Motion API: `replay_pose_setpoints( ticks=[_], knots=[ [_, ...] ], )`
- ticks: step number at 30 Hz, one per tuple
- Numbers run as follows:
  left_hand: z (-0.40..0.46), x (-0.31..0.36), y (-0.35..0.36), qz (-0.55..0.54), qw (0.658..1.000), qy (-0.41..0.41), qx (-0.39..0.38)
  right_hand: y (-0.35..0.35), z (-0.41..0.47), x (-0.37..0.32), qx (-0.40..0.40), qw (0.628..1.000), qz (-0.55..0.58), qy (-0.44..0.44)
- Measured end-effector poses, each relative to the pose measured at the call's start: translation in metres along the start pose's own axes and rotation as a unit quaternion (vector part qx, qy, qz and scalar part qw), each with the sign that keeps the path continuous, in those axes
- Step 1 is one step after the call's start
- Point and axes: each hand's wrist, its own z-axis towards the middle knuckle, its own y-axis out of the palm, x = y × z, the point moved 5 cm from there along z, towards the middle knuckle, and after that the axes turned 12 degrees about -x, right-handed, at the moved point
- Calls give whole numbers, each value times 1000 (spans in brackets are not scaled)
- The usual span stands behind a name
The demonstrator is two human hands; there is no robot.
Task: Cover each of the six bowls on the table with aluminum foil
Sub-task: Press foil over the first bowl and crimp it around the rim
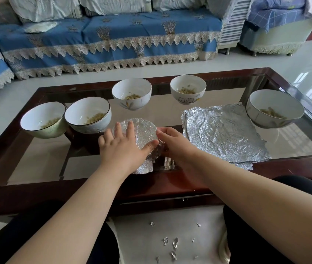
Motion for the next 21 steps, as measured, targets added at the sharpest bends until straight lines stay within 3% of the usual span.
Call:
replay_pose_setpoints(
  ticks=[6, 15, 21],
  knots=[
    [12, 1, 4, 9, 997, 73, 24, 1, -1, -1, -48, 985, 167, 8],
    [15, 1, 9, -12, 996, 87, 16, 3, -2, 3, -27, 982, 186, -17],
    [14, 1, 8, -10, 996, 80, 21, 3, 4, 11, 61, 981, 185, -22]
  ],
)
